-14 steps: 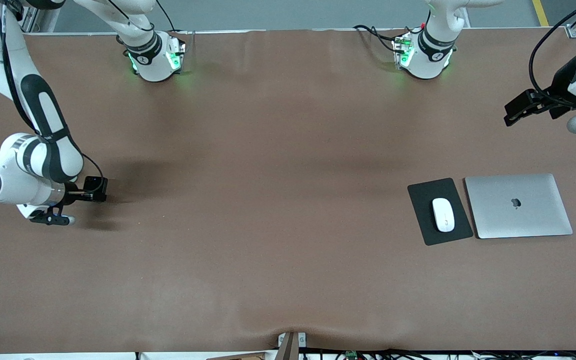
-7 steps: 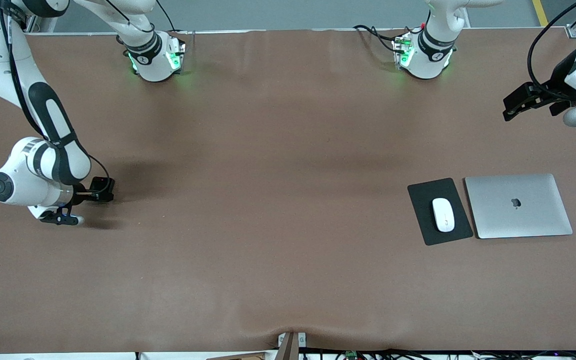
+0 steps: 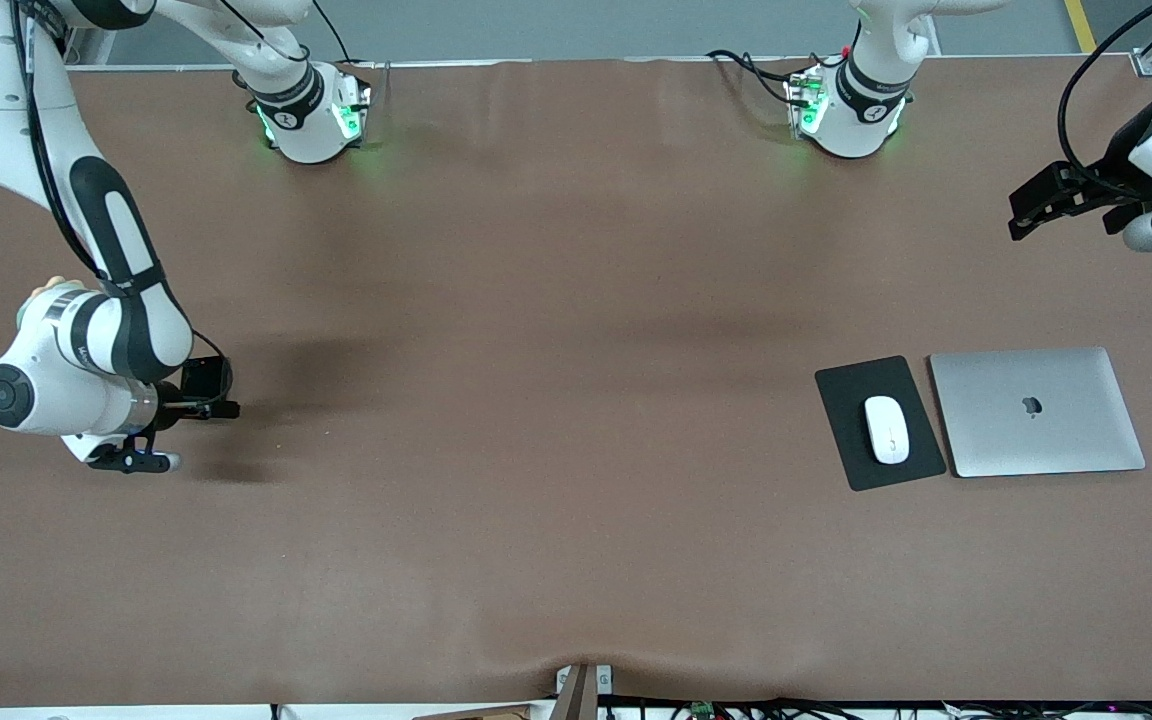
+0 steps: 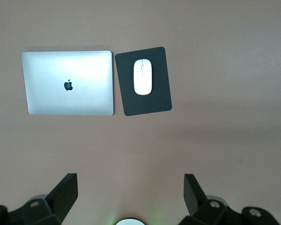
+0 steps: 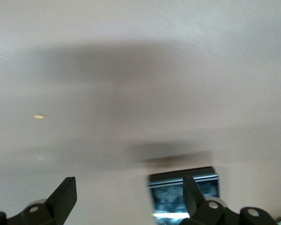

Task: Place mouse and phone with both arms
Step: 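Lower the black phone beside the green plush with the right gripper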

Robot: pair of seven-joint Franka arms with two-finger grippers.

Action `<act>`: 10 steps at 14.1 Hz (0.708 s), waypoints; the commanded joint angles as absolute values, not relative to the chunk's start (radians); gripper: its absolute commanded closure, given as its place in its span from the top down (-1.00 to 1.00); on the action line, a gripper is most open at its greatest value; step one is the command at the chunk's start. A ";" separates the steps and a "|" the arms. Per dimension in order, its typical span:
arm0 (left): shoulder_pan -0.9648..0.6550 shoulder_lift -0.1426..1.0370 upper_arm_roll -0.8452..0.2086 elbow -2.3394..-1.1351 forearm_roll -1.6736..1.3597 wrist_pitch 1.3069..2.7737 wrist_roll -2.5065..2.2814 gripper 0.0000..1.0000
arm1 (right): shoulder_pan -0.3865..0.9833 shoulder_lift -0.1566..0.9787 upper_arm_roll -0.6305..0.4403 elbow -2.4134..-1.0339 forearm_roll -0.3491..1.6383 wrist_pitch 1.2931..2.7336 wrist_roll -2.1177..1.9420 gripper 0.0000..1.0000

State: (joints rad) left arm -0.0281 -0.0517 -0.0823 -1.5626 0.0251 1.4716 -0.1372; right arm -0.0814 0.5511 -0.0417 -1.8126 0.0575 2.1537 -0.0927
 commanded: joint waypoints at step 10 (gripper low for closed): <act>-0.026 -0.075 -0.077 -1.563 0.014 1.460 -0.137 1.00 | -0.017 0.152 -0.038 -1.822 0.058 1.864 0.014 1.00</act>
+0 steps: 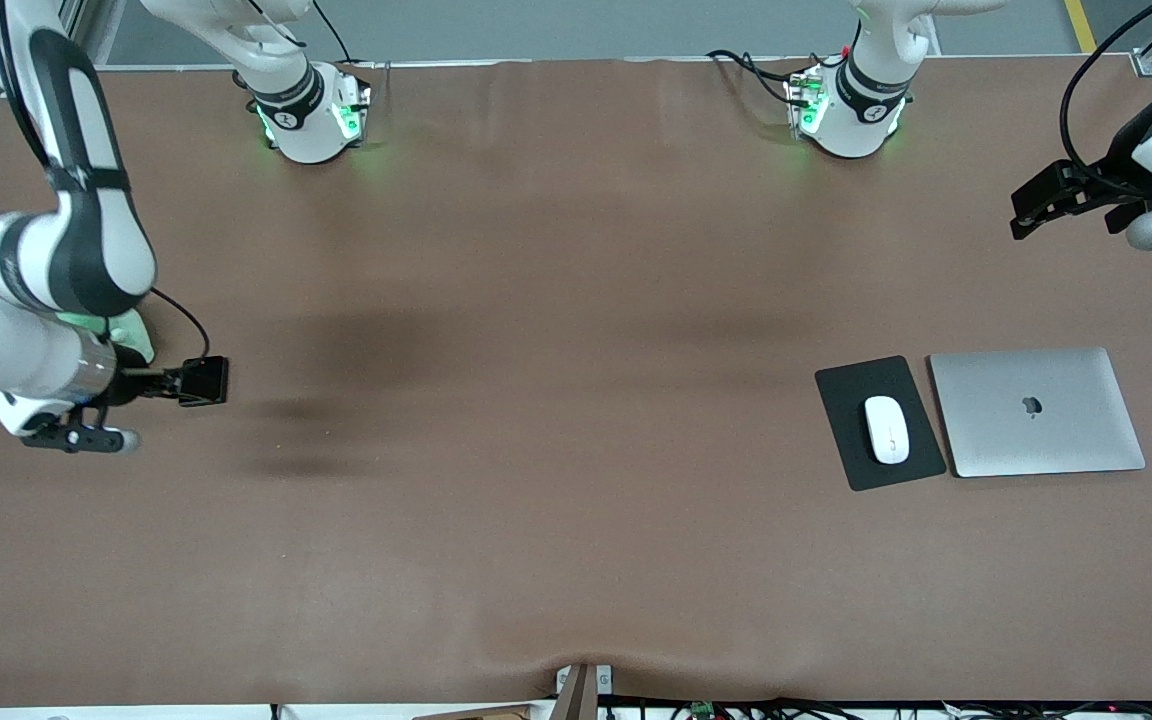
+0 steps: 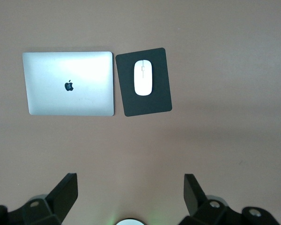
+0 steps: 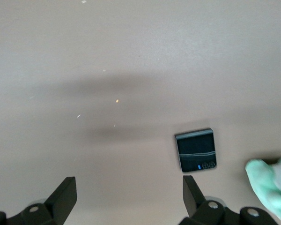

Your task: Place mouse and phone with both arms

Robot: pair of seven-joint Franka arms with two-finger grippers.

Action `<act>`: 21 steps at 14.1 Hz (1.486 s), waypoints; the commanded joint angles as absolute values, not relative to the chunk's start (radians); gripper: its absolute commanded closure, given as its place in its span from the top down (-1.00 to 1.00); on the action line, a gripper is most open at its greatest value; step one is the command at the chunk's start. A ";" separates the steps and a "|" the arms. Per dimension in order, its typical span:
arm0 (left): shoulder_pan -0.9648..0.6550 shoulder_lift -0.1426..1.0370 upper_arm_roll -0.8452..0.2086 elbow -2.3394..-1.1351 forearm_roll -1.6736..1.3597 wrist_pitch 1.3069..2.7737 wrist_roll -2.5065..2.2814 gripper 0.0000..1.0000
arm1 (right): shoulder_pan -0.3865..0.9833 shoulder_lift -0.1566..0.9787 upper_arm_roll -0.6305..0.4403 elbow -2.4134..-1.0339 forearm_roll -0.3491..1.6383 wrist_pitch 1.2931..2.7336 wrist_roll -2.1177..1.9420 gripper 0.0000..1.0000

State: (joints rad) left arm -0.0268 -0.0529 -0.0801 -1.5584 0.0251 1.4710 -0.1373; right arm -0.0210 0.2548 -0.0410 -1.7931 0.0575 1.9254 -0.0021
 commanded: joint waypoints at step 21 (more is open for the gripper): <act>-0.028 -0.034 -0.080 -1.488 0.014 1.442 -0.121 1.00 | -0.011 0.017 -0.046 -1.575 0.048 1.477 -0.020 1.00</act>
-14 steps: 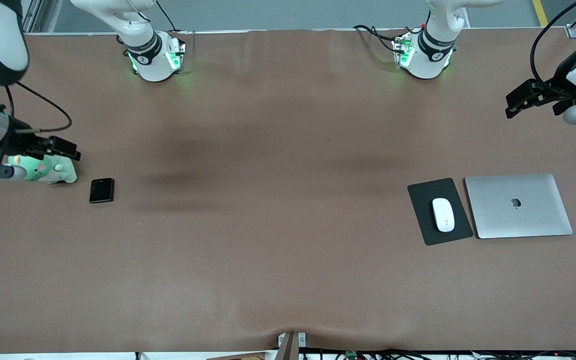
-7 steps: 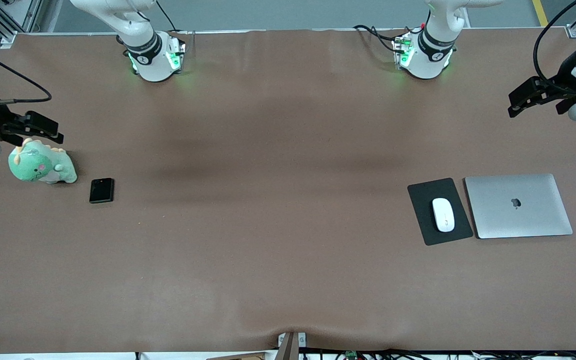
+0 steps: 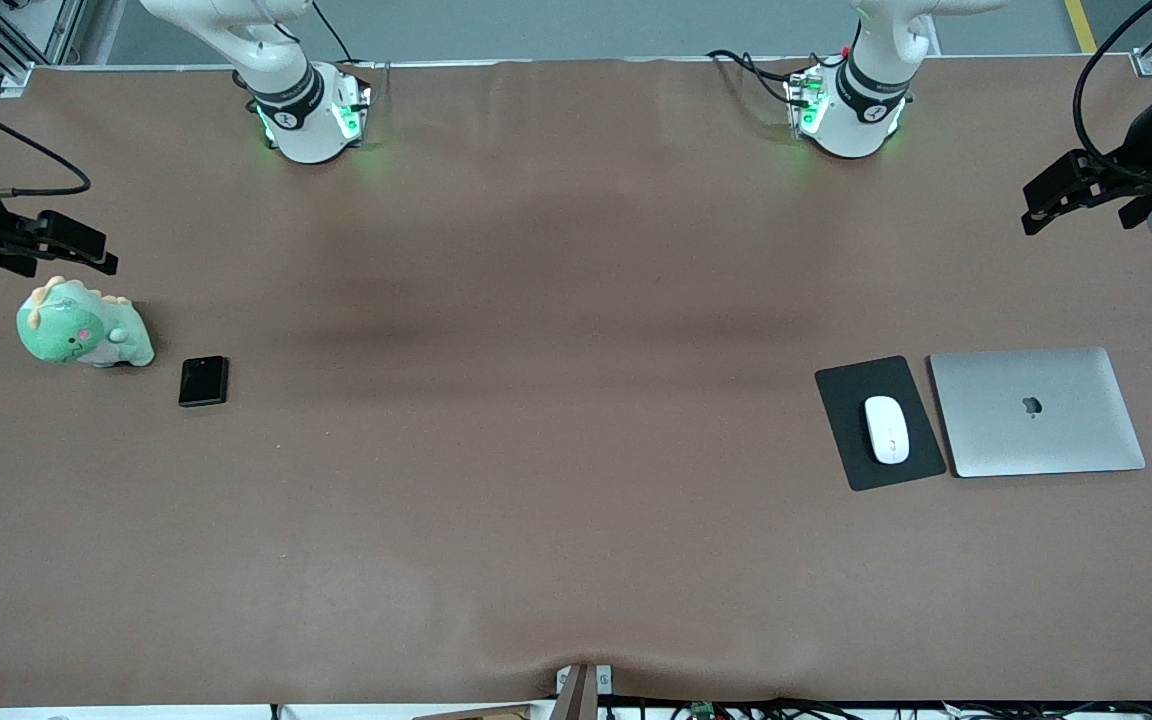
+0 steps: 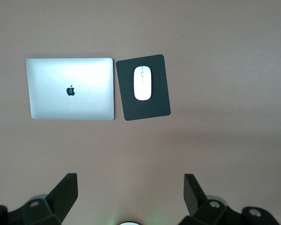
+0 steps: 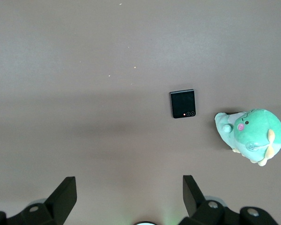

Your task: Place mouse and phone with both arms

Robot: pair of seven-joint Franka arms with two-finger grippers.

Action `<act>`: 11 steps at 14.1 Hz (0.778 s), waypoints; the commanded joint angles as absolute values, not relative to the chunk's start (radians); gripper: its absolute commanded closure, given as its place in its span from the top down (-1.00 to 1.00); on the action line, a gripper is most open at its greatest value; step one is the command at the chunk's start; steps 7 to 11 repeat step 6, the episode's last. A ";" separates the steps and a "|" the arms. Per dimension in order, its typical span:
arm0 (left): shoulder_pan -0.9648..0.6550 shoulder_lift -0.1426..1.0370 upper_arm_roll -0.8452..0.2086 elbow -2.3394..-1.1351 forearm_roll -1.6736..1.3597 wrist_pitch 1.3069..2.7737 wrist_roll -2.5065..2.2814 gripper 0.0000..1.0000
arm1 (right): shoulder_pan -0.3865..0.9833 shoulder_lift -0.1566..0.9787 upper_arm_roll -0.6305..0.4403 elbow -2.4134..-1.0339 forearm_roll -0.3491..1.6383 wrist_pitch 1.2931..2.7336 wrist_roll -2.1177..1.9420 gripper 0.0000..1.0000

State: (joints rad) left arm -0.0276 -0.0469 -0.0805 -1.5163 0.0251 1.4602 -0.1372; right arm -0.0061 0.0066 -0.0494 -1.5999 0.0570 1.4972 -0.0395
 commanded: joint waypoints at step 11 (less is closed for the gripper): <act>-0.026 -0.028 -0.081 -1.491 0.008 1.442 -0.123 1.00 | -0.009 0.017 -0.046 -1.580 0.048 1.480 -0.020 1.00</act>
